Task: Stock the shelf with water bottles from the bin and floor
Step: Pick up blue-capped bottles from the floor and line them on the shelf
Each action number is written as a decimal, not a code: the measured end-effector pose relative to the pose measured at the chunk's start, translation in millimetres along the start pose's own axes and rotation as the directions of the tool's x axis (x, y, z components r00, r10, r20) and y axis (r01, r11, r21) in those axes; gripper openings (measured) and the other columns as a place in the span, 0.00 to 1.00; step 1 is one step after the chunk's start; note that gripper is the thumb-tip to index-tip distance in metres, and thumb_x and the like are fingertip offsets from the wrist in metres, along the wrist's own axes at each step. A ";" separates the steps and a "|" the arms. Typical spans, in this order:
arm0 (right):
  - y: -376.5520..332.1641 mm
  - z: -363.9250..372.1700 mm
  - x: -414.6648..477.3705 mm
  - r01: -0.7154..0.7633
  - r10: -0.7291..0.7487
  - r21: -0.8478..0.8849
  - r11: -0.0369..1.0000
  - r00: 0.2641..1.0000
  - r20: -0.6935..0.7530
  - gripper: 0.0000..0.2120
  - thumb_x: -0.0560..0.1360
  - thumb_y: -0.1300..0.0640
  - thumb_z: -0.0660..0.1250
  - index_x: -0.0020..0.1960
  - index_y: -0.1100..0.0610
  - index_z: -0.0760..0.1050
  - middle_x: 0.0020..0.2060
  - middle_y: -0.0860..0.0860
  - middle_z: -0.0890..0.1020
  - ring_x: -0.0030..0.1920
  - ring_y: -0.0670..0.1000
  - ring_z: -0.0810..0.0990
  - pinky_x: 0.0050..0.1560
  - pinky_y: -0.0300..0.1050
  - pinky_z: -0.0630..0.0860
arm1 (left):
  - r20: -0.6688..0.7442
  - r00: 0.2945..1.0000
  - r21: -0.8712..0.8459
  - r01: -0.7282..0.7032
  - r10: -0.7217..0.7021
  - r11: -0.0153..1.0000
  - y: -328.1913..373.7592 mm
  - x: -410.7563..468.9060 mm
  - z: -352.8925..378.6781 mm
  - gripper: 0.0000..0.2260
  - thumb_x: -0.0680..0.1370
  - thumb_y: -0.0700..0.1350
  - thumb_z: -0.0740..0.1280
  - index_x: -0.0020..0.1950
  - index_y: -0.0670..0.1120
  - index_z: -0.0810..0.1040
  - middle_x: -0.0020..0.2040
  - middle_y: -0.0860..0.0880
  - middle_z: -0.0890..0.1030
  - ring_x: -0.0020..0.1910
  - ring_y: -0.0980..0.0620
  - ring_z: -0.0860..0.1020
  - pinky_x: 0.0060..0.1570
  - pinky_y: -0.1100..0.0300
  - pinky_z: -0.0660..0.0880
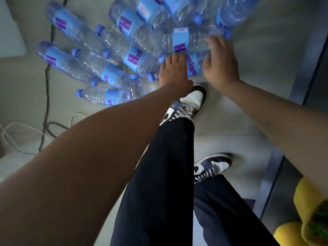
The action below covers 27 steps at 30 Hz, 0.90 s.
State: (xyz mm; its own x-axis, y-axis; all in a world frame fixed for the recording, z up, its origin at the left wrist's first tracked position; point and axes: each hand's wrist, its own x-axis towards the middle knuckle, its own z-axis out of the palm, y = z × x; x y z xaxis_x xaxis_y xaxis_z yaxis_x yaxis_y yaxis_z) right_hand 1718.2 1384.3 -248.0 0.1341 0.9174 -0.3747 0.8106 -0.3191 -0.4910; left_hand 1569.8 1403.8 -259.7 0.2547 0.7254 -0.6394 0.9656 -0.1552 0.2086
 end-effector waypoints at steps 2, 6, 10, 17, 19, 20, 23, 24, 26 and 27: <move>0.4 3.1 15.5 0.009 -0.008 -0.080 0.997 1.000 0.005 0.26 0.74 0.62 0.57 0.72 0.61 0.70 0.70 0.61 0.73 0.69 0.65 0.71 0.67 0.57 0.69 | -0.002 1.000 0.101 -0.022 0.022 0.995 -5.6 8.8 5.3 0.34 0.74 0.50 0.72 0.76 0.44 0.63 0.71 0.44 0.70 0.71 0.44 0.69 0.71 0.53 0.63; 4.1 7.1 29.4 -0.071 0.089 -0.222 0.972 0.993 0.073 0.32 0.76 0.60 0.64 0.79 0.58 0.61 0.75 0.59 0.68 0.73 0.66 0.66 0.68 0.59 0.68 | -0.010 0.999 0.249 -0.049 0.053 0.967 -7.3 12.6 8.8 0.27 0.76 0.49 0.70 0.72 0.43 0.67 0.67 0.44 0.73 0.66 0.44 0.72 0.66 0.52 0.65; 1.1 6.8 39.6 -0.191 0.223 -0.270 0.944 0.970 0.094 0.30 0.75 0.50 0.70 0.73 0.58 0.68 0.71 0.62 0.70 0.73 0.65 0.66 0.70 0.58 0.65 | 0.075 0.994 0.288 -0.095 0.077 0.953 -13.5 3.8 6.2 0.28 0.74 0.53 0.71 0.71 0.46 0.68 0.66 0.44 0.72 0.66 0.42 0.71 0.65 0.46 0.66; -0.2 5.1 29.3 -0.333 0.343 -0.087 0.939 0.887 0.310 0.29 0.76 0.51 0.69 0.72 0.55 0.63 0.66 0.63 0.75 0.64 0.68 0.76 0.63 0.58 0.72 | 0.141 0.988 0.256 -0.093 0.058 0.962 -12.8 -18.9 -11.7 0.35 0.73 0.63 0.74 0.73 0.48 0.68 0.68 0.43 0.68 0.70 0.42 0.66 0.58 0.45 0.72; -3.9 -2.4 30.6 -0.319 0.342 -0.123 0.940 0.878 0.335 0.32 0.75 0.49 0.71 0.73 0.56 0.61 0.66 0.64 0.75 0.65 0.68 0.76 0.65 0.58 0.71 | 0.147 0.987 0.286 -0.109 0.068 0.952 -9.3 -20.7 -21.6 0.34 0.72 0.63 0.74 0.72 0.48 0.69 0.68 0.43 0.69 0.70 0.41 0.66 0.56 0.46 0.73; -6.9 -6.2 29.3 -0.318 0.334 -0.106 0.942 0.868 0.367 0.34 0.75 0.47 0.72 0.73 0.57 0.61 0.67 0.64 0.74 0.66 0.67 0.75 0.65 0.56 0.70 | 0.150 0.986 0.307 -0.119 0.076 0.944 -7.5 -22.3 -27.5 0.34 0.72 0.63 0.74 0.72 0.48 0.70 0.69 0.43 0.69 0.70 0.41 0.66 0.55 0.46 0.73; -19.0 -17.6 21.0 -0.394 0.308 0.073 0.916 0.808 0.501 0.31 0.76 0.44 0.72 0.72 0.58 0.65 0.66 0.58 0.76 0.65 0.59 0.77 0.54 0.44 0.70 | 0.163 0.984 0.319 -0.124 0.075 0.940 -5.5 -26.5 -47.7 0.33 0.72 0.62 0.74 0.71 0.47 0.71 0.70 0.41 0.68 0.70 0.40 0.68 0.57 0.45 0.74; -22.7 -22.7 17.8 -0.410 0.305 0.111 0.905 0.808 0.504 0.28 0.76 0.43 0.71 0.69 0.57 0.69 0.63 0.57 0.78 0.63 0.57 0.79 0.51 0.42 0.69 | 0.168 0.984 0.311 -0.117 0.067 0.943 -5.0 -29.3 -54.7 0.32 0.72 0.60 0.75 0.71 0.47 0.72 0.70 0.41 0.69 0.69 0.40 0.70 0.58 0.45 0.75; -33.0 -37.9 10.6 -0.405 0.293 0.146 0.903 0.826 0.481 0.20 0.76 0.41 0.70 0.59 0.55 0.75 0.54 0.54 0.80 0.59 0.56 0.81 0.46 0.41 0.69 | 0.178 0.983 0.312 -0.108 0.054 0.944 -4.2 -36.9 -69.6 0.31 0.72 0.58 0.75 0.70 0.46 0.72 0.68 0.41 0.71 0.66 0.39 0.75 0.57 0.46 0.75; -40.5 -48.4 3.2 -0.391 0.286 0.143 0.909 0.837 0.467 0.21 0.76 0.41 0.70 0.58 0.56 0.76 0.53 0.53 0.79 0.57 0.56 0.80 0.45 0.42 0.68 | 0.186 0.981 0.327 -0.115 0.055 0.938 -3.3 -42.3 -78.9 0.30 0.73 0.57 0.75 0.71 0.46 0.72 0.67 0.41 0.72 0.64 0.39 0.77 0.57 0.47 0.75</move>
State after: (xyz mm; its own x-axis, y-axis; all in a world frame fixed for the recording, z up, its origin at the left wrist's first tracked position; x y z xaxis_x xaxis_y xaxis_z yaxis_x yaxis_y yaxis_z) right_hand 1713.5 1411.6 -191.3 0.0781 0.5650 -0.8214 0.6028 -0.6830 -0.4124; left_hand 1551.8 1426.6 -174.9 0.3131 0.5783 -0.7534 0.8935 -0.4483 0.0272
